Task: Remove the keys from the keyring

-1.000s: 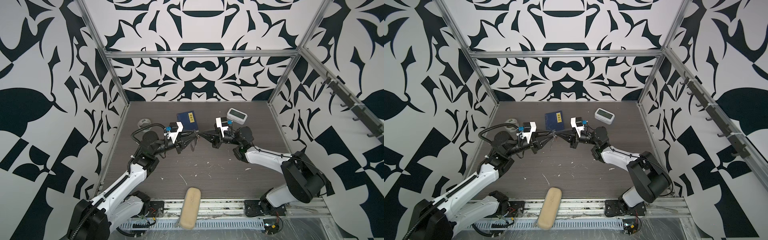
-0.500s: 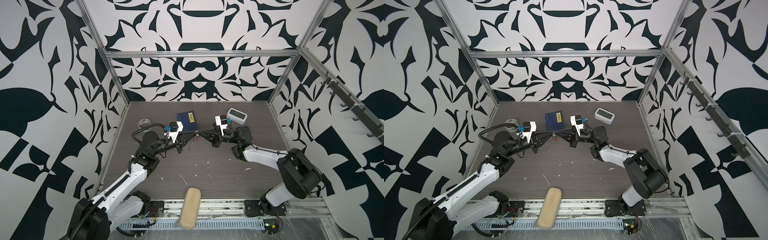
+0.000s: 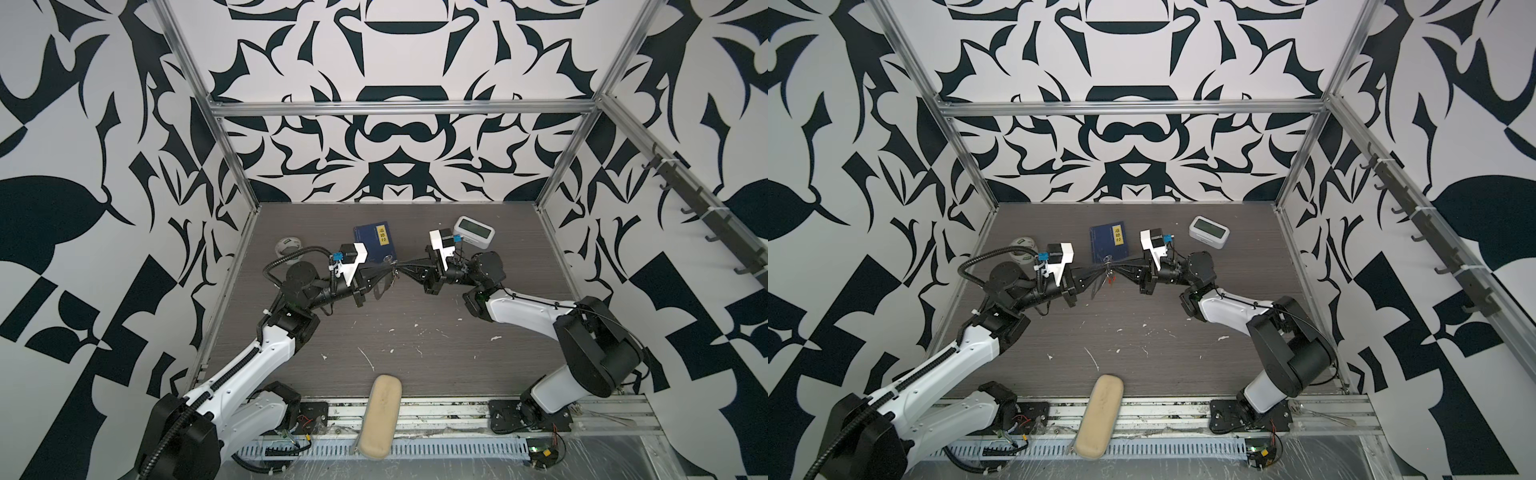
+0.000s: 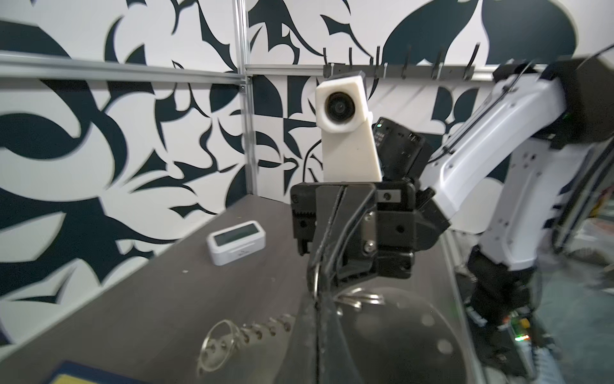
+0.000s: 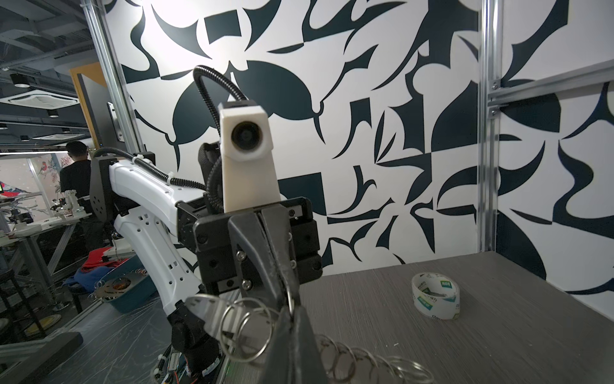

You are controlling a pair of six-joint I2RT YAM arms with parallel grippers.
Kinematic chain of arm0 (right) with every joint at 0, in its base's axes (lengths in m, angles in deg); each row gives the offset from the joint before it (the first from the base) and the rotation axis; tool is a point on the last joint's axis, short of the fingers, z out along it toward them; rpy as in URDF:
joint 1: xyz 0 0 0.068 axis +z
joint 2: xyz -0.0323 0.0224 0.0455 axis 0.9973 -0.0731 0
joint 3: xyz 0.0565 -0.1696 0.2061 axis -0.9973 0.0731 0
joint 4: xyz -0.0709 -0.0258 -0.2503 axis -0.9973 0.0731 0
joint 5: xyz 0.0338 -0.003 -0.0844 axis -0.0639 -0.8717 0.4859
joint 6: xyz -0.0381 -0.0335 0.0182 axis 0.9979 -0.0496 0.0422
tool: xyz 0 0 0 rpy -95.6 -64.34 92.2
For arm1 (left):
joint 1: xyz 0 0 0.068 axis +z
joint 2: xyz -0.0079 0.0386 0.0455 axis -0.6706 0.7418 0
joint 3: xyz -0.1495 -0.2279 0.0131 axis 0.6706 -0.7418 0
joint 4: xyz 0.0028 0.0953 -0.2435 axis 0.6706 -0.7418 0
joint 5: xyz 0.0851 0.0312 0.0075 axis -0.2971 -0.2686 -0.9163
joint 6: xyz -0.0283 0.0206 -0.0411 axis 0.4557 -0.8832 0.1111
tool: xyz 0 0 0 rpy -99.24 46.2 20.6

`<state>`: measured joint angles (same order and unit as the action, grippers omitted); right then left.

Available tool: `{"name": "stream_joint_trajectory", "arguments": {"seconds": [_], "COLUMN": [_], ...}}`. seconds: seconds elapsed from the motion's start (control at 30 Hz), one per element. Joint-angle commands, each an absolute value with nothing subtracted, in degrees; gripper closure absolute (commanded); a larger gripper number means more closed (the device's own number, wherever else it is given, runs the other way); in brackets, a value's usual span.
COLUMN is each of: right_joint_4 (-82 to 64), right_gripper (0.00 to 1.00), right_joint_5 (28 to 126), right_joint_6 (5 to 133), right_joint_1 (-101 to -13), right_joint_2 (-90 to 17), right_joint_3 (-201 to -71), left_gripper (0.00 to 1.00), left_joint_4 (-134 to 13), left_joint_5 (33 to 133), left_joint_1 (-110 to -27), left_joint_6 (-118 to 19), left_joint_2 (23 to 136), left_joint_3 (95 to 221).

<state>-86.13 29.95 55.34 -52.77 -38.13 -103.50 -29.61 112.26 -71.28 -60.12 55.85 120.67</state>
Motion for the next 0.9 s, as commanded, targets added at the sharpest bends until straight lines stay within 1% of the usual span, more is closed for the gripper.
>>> {"name": "stream_joint_trajectory", "arguments": {"seconds": [0.0, 0.2, 0.27, 0.3, 0.37, 0.4, 0.53, 0.6, 0.73, 0.8, 0.87], "right_joint_4": [-89.8, -89.6, -89.3, -89.1, -87.9, -87.3, -81.8, -73.7, -51.2, -44.2, -40.9], "right_gripper": [1.00, 1.00, 0.80, 0.73, 0.64, 0.62, 0.61, 0.61, 0.61, 0.62, 0.63], "right_joint_5": [28.9, 29.5, 29.8, 29.7, 29.6, 29.2, 26.4, 25.2, 25.4, 26.0, 26.3], "right_joint_6": [54.4, 55.1, 55.3, 55.3, 55.3, 55.5, 56.9, 62.4, 77.5, 83.1, 85.4], "right_joint_1": [-52.0, -52.2, -52.7, -53.2, -54.5, -55.3, -57.8, -58.1, -57.5, -56.8, -56.2], "right_joint_2": [-37.3, -37.1, -36.9, -36.9, -36.2, -35.7, -32.9, -30.1, -24.9, -23.2, -22.6], "right_joint_3": [-106.2, -104.7, -104.1, -104.0, -103.6, -103.4, -103.2, -103.3, -105.1, -105.7, -105.8], "left_gripper": [1.00, 1.00, 1.00, 1.00, 1.00, 1.00, 1.00, 1.00, 1.00, 1.00, 1.00], "left_joint_4": [-30.4, -36.2, -40.8, -43.9, -52.6, -57.1, -71.3, -76.2, -82.3, -84.9, -87.1], "left_joint_5": [113.5, 111.2, 110.8, 110.8, 110.0, 109.6, 107.5, 106.9, 105.8, 105.0, 104.5], "left_joint_1": [-71.7, -71.6, -71.6, -71.7, -71.6, -71.6, -71.7, -71.8, -71.8, -71.9, -72.1], "left_joint_6": [-61.0, -66.0, -69.1, -71.1, -77.0, -79.5, -88.0, -91.2, -95.3, -96.9, -98.8], "left_joint_2": [55.4, 52.5, 51.8, 51.6, 51.3, 51.3, 51.4, 51.6, 51.9, 52.1, 52.3], "left_joint_3": [122.5, 123.2, 124.3, 125.1, 127.3, 128.5, 131.9, 133.2, 134.3, 134.7, 135.1]}}
